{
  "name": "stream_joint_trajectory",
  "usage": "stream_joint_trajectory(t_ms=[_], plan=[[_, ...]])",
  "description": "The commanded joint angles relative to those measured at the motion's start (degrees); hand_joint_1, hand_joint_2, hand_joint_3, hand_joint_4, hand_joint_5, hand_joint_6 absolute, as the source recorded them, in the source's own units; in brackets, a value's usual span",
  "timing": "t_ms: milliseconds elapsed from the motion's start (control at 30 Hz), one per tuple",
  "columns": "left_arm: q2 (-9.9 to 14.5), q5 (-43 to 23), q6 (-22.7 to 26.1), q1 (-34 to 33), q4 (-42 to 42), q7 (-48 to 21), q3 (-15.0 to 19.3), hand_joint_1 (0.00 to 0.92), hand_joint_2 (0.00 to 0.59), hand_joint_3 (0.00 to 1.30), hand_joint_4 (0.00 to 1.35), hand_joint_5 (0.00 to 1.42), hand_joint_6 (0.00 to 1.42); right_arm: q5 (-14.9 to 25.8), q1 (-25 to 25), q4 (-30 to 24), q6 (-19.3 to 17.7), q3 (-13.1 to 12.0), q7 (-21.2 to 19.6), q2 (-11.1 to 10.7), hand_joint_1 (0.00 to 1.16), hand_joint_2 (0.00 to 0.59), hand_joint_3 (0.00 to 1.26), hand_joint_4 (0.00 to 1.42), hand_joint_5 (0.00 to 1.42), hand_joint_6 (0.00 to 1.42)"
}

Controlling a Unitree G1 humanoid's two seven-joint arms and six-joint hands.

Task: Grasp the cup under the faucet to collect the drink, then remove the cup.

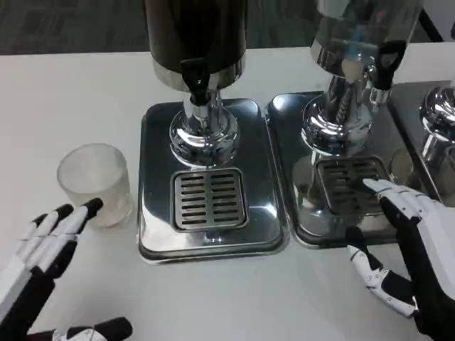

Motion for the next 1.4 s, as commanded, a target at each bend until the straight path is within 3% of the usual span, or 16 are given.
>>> stream_joint_trajectory(t_ms=[33, 300, 600, 833, 1033, 1400], plan=[[-0.4, -2.6, -3.6, -1.4, 3.4, 2.4, 1.9, 0.000, 0.031, 0.00, 0.00, 0.00, 0.02, -0.4, 0.9, -0.7, 0.4, 0.0, -0.2, 0.4, 0.43, 0.443, 0.27, 0.23, 0.25, 0.32], [-0.5, -8.0, -5.4, -5.6, 8.9, 2.0, 3.5, 0.000, 0.026, 0.00, 0.00, 0.00, 0.07, -0.5, 1.1, -0.9, 0.5, 0.0, -0.3, 0.7, 0.43, 0.443, 0.28, 0.23, 0.25, 0.32], [0.7, -13.0, -3.7, -13.7, 16.9, -3.0, 2.0, 0.000, 0.000, 0.00, 0.00, 0.00, 0.09, -0.2, 0.9, -0.5, 0.3, -0.3, -0.5, 0.6, 0.43, 0.443, 0.29, 0.23, 0.25, 0.32], [0.2, -13.8, -3.0, -17.2, 20.3, -4.5, 1.1, 0.000, 0.000, 0.00, 0.00, 0.02, 0.11, 1.0, 1.4, 0.7, -1.0, -1.2, -1.1, -0.4, 0.43, 0.443, 0.30, 0.23, 0.25, 0.33], [1.6, -16.0, -2.3, -20.9, 24.2, -7.9, 0.1, 0.000, 0.000, 0.00, 0.00, 0.03, 0.13, 0.4, 0.2, 0.0, 0.1, -0.4, -0.1, 0.4, 0.43, 0.443, 0.30, 0.24, 0.25, 0.33], [3.5, -14.5, 1.7, -27.0, 28.5, -10.8, -3.1, 0.000, 0.000, 0.00, 0.00, 0.02, 0.13, -0.1, 0.6, -1.2, 0.8, 0.3, 0.1, 1.2, 0.43, 0.443, 0.33, 0.26, 0.26, 0.34]])
